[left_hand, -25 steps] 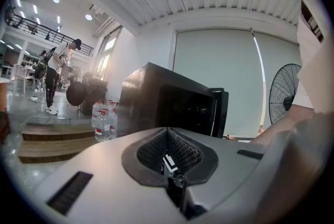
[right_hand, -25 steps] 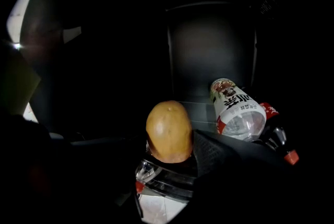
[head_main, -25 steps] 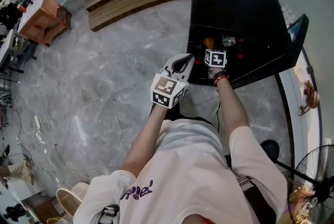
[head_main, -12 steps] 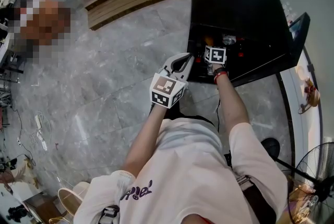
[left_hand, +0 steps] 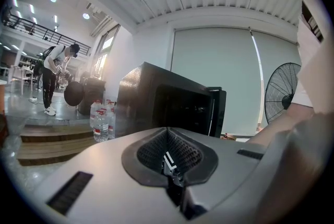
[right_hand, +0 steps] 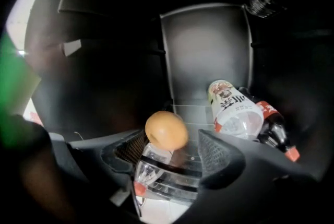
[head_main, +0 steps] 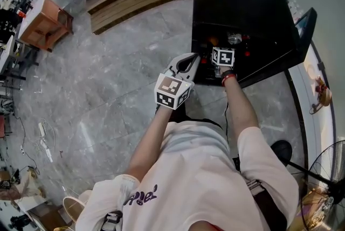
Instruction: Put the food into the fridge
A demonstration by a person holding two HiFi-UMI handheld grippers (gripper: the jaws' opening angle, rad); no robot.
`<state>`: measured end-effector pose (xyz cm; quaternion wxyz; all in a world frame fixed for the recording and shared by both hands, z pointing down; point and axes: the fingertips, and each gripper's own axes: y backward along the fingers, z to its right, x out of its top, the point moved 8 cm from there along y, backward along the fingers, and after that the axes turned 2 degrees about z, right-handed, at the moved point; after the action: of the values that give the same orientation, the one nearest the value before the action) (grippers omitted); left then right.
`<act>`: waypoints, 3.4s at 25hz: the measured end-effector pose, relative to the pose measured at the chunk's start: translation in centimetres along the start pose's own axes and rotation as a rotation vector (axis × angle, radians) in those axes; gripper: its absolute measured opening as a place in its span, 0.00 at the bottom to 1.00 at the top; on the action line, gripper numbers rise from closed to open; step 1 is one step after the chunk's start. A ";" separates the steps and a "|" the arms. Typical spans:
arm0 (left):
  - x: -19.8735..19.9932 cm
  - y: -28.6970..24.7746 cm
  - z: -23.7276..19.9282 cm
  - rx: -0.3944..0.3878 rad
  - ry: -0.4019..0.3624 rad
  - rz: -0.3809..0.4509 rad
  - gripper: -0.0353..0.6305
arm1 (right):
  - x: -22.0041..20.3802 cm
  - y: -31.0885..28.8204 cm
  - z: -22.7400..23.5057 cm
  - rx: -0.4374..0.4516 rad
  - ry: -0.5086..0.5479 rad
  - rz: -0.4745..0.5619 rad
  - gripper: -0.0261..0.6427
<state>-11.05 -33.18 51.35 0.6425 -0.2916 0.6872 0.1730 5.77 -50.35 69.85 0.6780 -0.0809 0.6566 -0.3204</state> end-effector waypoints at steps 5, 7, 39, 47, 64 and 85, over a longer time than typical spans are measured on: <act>0.5 0.1 1.5 -0.019 -0.014 0.000 0.08 | -0.6 1.5 0.3 0.002 -0.037 0.013 0.51; 0.7 0.2 2.1 -0.022 -0.019 -0.003 0.08 | -0.6 2.5 0.4 0.000 -0.043 0.018 0.51; 6.2 4.7 10.3 -0.004 -0.022 -0.024 0.08 | 2.1 22.8 0.3 0.001 -0.028 0.110 0.34; 5.8 5.4 9.6 0.042 0.022 -0.021 0.08 | 2.9 26.3 0.5 0.008 -0.048 0.148 0.29; 6.4 6.6 9.0 0.096 0.031 0.003 0.08 | 5.3 32.0 -1.0 0.012 -0.021 0.242 0.17; 7.5 6.8 8.9 0.100 0.012 0.013 0.08 | 7.0 36.5 -1.5 -0.004 -0.020 0.319 0.06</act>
<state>-8.33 -23.84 42.00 0.6510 -0.2560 0.7007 0.1408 15.83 -25.15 44.43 0.7267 0.0200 0.6548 -0.2065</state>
